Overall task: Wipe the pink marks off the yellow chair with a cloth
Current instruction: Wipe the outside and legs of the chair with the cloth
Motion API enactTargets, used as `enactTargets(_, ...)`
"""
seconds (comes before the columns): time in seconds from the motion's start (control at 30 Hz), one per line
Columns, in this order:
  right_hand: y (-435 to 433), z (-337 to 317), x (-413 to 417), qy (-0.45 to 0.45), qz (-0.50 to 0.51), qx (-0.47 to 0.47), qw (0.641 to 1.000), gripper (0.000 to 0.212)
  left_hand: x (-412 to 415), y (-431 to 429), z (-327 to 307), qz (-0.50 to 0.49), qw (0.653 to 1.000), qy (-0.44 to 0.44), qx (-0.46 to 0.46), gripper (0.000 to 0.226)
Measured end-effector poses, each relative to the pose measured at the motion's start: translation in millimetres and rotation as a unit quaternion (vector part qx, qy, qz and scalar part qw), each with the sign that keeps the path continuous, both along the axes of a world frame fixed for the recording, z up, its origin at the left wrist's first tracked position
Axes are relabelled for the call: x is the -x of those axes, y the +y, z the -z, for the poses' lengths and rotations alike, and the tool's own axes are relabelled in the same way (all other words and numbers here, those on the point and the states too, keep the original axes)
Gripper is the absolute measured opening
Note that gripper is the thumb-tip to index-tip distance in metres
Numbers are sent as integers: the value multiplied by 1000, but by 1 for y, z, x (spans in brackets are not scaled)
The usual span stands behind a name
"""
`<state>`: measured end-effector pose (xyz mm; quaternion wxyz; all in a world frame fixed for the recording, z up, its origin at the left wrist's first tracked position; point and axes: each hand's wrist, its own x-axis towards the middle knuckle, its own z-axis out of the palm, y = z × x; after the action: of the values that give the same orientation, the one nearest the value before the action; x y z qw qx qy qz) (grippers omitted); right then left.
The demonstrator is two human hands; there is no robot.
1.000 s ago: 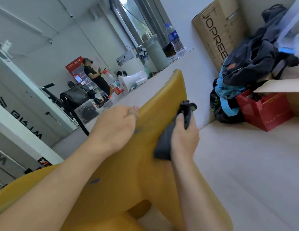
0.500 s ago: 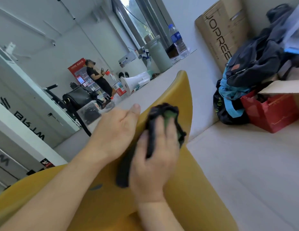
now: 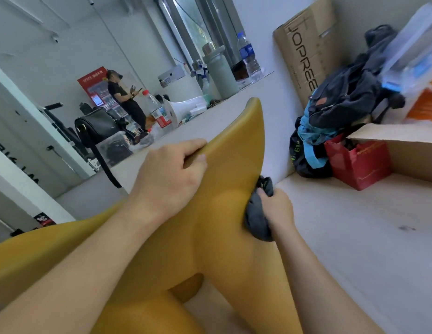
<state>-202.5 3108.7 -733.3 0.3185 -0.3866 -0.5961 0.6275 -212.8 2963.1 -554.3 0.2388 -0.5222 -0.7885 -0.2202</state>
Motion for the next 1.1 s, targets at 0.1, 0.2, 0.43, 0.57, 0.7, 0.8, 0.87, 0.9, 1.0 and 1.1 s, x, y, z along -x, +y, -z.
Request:
enactTargets(0.1, 5, 8, -34, -136, -113, -53, 983, 16, -25, -11, 32, 116, 989, 71, -54, 28)
enactTargets(0.2, 7, -10, -69, -125, -115, -73, 983, 15, -52, -13, 94, 97, 989, -105, 50, 22)
enactTargets(0.43, 16, -40, -112, -125, -96, -167, 973, 37, -56, 7, 151, 15, 901, -429, -66, 15)
enactTargets(0.57, 25, -50, -139, -240, -95, -234, 937, 36, -44, 3, 148, -13, 893, -424, -149, 18)
enactTargets(0.7, 27, -72, -154, -225, -89, -215, 946, 39, -45, -1, 144, -70, 980, -186, 12, 11)
enactTargets(0.8, 20, -80, -150, -153, -36, -216, 964, 38, -46, 1, 143, -29, 992, -123, 14, 12)
enactTargets(0.87, 17, -78, -144, -104, 28, -244, 964, 40, -41, 7, 145, 17, 960, -275, -47, 17)
enactTargets(0.9, 16, -77, -142, -70, 46, -247, 965, 40, -39, 10, 144, 43, 914, -395, -85, 20)
enactTargets(1.0, 21, -78, -146, -24, 46, -204, 978, 53, -43, 13, 142, 131, 718, -663, -167, 31)
enactTargets(1.1, 27, -74, -158, -48, -54, -143, 987, 82, -42, 3, 128, 210, 669, -703, -114, 16)
